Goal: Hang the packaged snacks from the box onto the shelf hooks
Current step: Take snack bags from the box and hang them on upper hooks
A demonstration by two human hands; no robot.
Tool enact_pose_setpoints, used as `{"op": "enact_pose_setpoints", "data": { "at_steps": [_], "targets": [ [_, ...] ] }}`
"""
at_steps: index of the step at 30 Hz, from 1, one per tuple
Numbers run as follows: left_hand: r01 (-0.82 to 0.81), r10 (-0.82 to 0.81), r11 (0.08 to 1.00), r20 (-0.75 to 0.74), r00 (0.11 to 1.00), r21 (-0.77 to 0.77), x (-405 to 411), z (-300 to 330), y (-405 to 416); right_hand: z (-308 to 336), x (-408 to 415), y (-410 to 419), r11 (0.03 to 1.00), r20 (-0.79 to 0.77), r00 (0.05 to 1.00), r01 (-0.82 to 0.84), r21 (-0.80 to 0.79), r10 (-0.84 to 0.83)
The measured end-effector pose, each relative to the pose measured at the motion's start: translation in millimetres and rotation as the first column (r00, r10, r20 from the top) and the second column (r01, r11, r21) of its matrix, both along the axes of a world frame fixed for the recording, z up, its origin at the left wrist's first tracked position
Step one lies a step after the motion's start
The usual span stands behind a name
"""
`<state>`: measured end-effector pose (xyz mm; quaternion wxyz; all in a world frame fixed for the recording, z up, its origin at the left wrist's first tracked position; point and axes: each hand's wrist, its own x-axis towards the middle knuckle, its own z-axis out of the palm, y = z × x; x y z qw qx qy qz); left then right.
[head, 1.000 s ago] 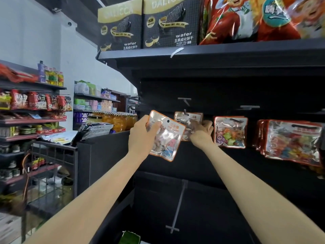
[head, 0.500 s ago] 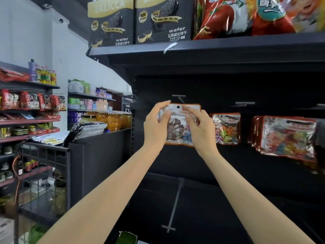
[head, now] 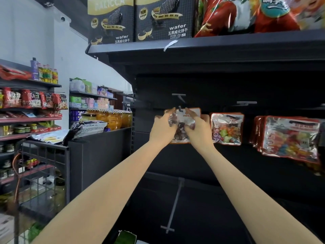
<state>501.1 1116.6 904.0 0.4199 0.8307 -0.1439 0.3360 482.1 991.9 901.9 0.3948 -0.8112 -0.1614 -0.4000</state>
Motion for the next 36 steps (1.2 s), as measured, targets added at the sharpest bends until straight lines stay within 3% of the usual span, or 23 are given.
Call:
{"op": "enact_pose_setpoints", "data": {
  "at_steps": [8,13,18,24,28,36],
  "targets": [
    [0.001,0.03,0.988,-0.197,0.98,0.154,31.9,9.8,-10.6,-4.3,39.6,-1.8,0.989,-0.265,0.959,0.063,-0.136,-0.097],
    [-0.081,0.091,0.973,-0.035,0.995,0.215,25.9,5.3,-1.2,-9.0,28.3,5.1,0.947,-0.059,0.969,0.22,-0.232,-0.24],
    [-0.137,0.117,0.964,0.1,0.988,0.229,-8.0,0.4,12.7,-17.7,6.4,21.6,0.935,0.166,0.936,0.332,-0.127,-0.31],
    [-0.212,0.185,0.95,0.134,0.974,0.228,-47.8,-27.5,61.8,-34.0,-14.5,58.2,0.984,0.055,0.996,-0.057,-0.169,0.067],
    [-0.332,0.318,0.904,0.095,0.943,0.27,-82.8,-62.7,112.5,-60.4,-34.6,102.9,0.958,-0.039,0.98,-0.201,-0.206,0.198],
    [-0.469,0.528,0.838,-0.202,0.825,0.278,-155.5,-166.8,245.4,-163.2,-76.0,228.5,0.796,-0.406,0.837,-0.509,-0.329,0.367]
  ]
}}
